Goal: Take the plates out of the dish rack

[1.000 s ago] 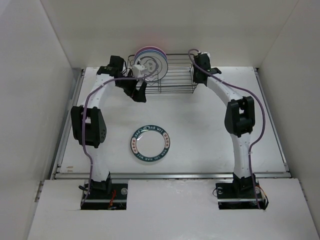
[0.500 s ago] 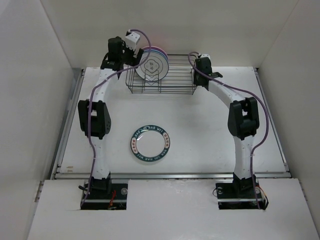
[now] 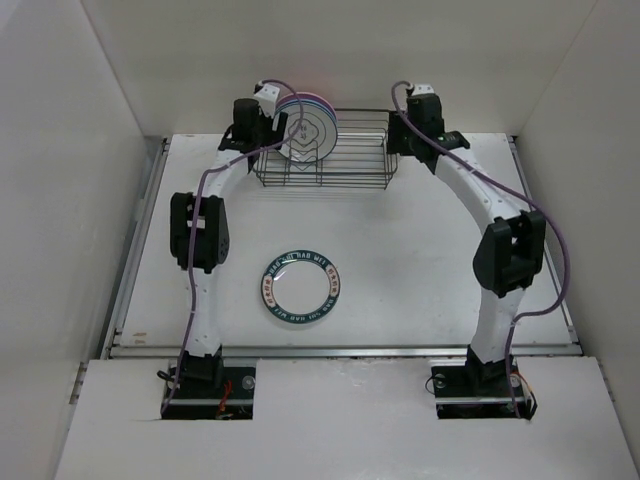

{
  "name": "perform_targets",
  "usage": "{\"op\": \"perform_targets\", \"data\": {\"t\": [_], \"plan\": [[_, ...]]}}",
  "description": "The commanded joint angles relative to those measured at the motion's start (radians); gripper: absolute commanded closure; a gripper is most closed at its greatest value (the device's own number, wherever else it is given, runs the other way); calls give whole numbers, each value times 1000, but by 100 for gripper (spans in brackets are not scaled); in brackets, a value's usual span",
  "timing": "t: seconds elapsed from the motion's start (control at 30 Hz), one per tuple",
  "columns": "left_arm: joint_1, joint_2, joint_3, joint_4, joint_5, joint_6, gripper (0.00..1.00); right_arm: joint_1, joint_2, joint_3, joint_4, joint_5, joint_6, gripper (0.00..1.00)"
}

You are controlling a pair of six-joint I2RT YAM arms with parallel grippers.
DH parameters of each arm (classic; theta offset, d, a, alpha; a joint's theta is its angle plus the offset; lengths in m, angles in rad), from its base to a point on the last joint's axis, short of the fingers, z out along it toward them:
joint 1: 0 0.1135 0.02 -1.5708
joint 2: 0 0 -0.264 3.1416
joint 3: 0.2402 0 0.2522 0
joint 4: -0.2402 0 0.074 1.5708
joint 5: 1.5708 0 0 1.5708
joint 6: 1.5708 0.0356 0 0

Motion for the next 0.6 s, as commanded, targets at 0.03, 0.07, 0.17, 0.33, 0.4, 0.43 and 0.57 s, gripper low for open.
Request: {"op": "perform_targets", "data": {"t": [0.03, 0.07, 0.17, 0.33, 0.4, 0.43, 0.57], "plan": [[45, -141, -24, -76, -65, -128, 16, 30, -63, 91, 127, -154, -4, 34], [57, -141, 43, -146, -65, -159, 15, 30, -17, 145, 136, -251, -4, 30], [103, -132, 97, -338, 14, -213, 17, 30, 101, 316, 136, -504, -4, 28], [113, -103, 97, -480, 24, -213, 18, 41, 383, 570, 165, -667, 68, 28], [113, -94, 87, -502, 33, -213, 18, 51, 410, 553, 271, -651, 123, 28], [113, -84, 87, -502, 45, -213, 18, 51, 410, 530, 318, -638, 140, 29], [122, -75, 87, -504, 93, -254, 18, 51, 463, 504, 452, -555, 197, 33]]}}
